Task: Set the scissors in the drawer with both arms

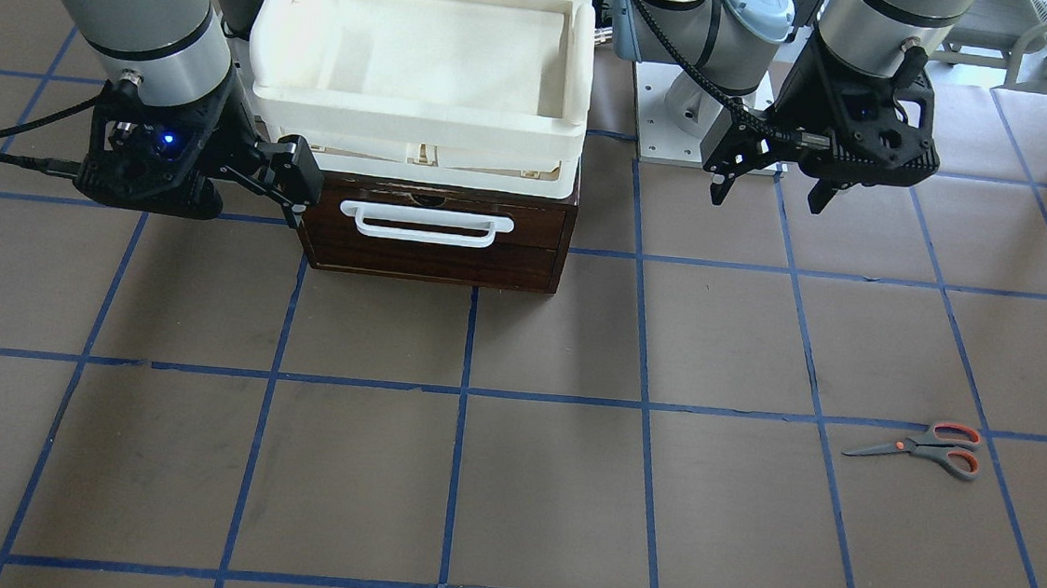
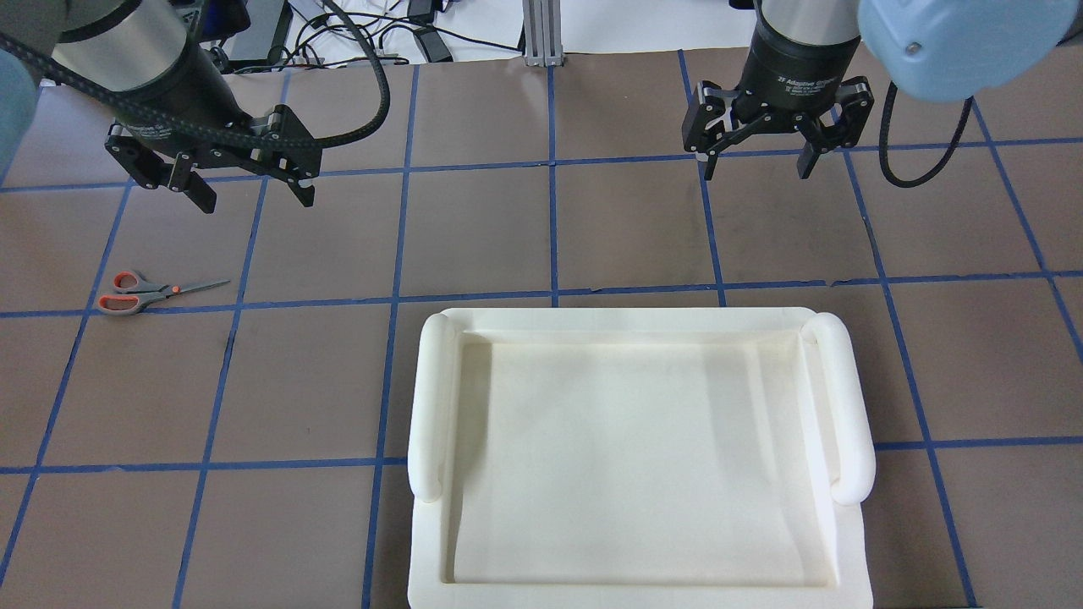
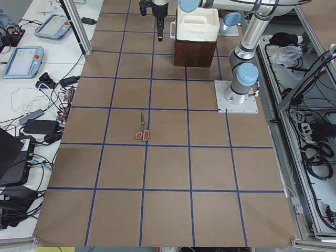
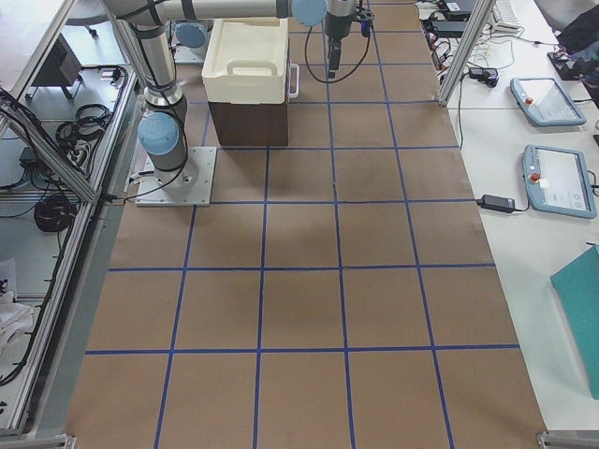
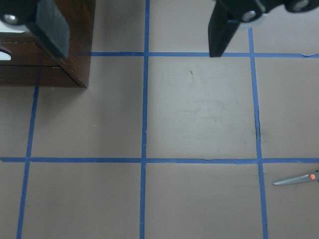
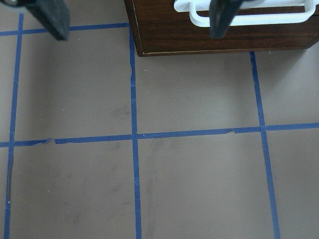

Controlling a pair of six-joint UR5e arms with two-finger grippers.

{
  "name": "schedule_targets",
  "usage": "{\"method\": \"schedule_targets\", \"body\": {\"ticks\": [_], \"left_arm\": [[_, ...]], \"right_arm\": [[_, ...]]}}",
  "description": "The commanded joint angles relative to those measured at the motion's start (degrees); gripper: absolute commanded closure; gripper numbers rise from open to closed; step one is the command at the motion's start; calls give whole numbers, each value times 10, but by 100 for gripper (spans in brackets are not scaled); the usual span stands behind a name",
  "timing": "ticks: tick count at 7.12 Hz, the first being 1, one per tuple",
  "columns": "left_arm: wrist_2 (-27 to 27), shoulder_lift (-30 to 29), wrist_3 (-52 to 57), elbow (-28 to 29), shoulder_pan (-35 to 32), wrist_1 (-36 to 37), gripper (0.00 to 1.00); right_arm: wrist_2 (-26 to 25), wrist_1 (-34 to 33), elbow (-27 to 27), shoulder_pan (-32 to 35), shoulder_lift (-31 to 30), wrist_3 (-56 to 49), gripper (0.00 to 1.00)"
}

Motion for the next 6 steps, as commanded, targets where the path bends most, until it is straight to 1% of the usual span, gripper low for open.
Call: {"method": "schedule_targets", "body": {"ticks": [1,2,3,4,5,6], "left_arm": [[-1,-2,0,0,0,-1,0],[1,-4,1,0,2,-2,0],[4,-9,74,1,12,3,0],[6,-19,206,2,38,5,0],[7,-36,332,2,77,11,0],[8,-64,469,3,97,52,0]], "right_arm": [[-2,0,1,0,0,1,0],[-2,-7,1,-1,-2,-2,0],[1,-9,1,-1,-3,-5,0],[1,-29,1,-1,-3,-4,0],[-2,-30,1,-1,-3,4,0],[-2,-39,1,1,1,17,0]]}}
